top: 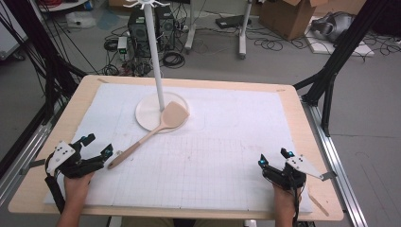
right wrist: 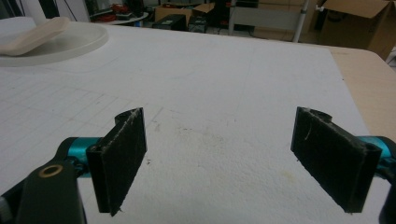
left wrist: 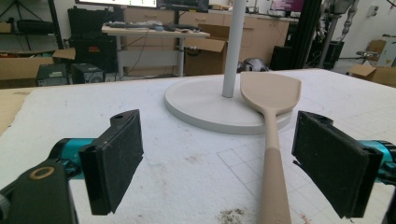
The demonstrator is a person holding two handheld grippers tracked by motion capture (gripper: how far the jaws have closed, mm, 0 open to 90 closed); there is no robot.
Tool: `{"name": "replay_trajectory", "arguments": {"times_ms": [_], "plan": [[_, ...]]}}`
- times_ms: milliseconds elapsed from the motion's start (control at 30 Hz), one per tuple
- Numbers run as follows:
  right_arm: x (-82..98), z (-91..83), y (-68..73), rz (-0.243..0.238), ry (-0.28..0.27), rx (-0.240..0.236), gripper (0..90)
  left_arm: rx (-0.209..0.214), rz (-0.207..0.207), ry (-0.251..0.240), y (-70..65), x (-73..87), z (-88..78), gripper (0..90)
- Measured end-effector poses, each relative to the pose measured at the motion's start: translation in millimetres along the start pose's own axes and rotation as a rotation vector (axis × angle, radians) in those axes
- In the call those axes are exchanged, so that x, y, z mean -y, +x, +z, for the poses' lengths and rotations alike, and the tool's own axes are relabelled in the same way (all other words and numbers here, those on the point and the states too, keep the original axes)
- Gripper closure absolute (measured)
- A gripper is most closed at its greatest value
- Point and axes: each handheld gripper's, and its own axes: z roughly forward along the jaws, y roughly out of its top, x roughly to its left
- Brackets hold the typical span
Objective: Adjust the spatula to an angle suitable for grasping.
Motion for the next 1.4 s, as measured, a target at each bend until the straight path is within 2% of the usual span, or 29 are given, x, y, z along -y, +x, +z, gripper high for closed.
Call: {"name": "replay_trajectory", "arguments": {"times_ms": [667, 800, 867, 1000, 1100, 1167, 1400], "plan": [[-0.2, 0.8, -2.2, 0.002, 0.002, -0.008, 16.9, -0.014, -0.015, 0.004, 0.8, -0.4, 0.4, 19.9], [-0.4, 0.8, -1.5, 0.007, 0.011, -0.010, 16.9, -0.012, -0.026, 0.026, 1.3, -1.9, 2.3, 20.3], [-0.5, 1.2, -1.0, 0.003, 0.015, -0.010, 16.9, 0.004, -0.026, 0.040, -1.1, -4.4, 4.7, 20.3], [-0.5, 1.4, 0.3, -0.016, 0.015, -0.004, 16.9, 0.050, 0.006, 0.073, -11.0, -13.2, 11.0, 20.7], [-0.8, 2.1, -0.2, -0.011, 0.022, -0.005, 16.9, 0.083, 0.041, 0.109, -17.6, -17.1, 17.6, 20.8], [-0.9, 2.2, -0.4, -0.006, 0.022, -0.005, 16.9, 0.108, 0.048, 0.140, -20.3, -19.2, 23.5, 21.1], [-0.9, 2.1, -0.8, -0.006, 0.024, -0.008, 16.9, 0.156, 0.070, 0.226, -27.5, -28.8, 40.6, 22.1]]}}
